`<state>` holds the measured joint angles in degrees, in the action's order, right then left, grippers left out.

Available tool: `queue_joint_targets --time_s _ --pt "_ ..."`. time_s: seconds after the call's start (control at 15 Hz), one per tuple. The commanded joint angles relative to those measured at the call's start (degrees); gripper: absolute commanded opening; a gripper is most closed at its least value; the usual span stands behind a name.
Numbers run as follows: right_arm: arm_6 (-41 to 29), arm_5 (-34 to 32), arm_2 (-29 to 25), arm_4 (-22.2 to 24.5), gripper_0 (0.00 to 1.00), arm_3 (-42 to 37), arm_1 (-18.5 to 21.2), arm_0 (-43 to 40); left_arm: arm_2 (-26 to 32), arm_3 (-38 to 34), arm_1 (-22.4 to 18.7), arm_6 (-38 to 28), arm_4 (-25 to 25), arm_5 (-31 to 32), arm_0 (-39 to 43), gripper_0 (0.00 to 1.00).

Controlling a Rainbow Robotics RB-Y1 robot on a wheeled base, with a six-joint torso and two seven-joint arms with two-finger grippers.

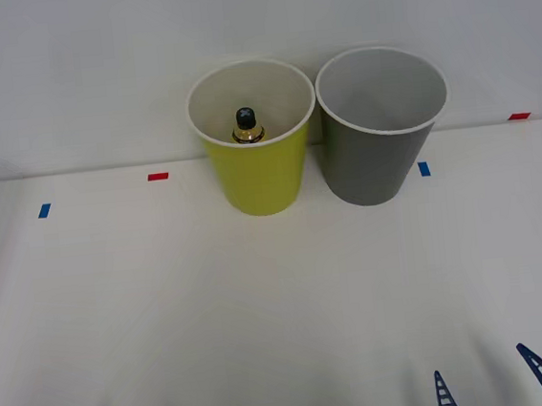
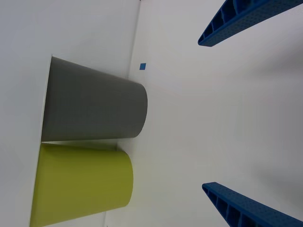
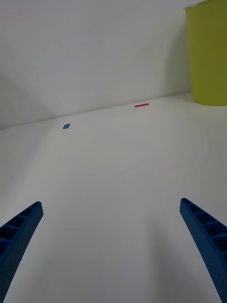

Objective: Put cans in the gray bin and PET bottles in the light green bin.

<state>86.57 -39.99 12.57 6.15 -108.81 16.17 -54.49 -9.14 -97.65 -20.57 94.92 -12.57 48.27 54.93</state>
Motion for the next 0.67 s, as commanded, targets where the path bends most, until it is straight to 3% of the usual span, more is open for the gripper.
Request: queue_joint_targets --time_s 0.07,0.67 --pt "0.00 0.00 0.00 0.00 1.00 0.00 0.00 0.00 0.00 0.00 0.00 0.00 0.00 -0.01 0.00 1.00" --pt "0.00 0.00 0.00 0.00 1.00 0.00 0.00 0.00 0.00 0.00 0.00 0.00 0.00 -0.01 0.00 1.00"
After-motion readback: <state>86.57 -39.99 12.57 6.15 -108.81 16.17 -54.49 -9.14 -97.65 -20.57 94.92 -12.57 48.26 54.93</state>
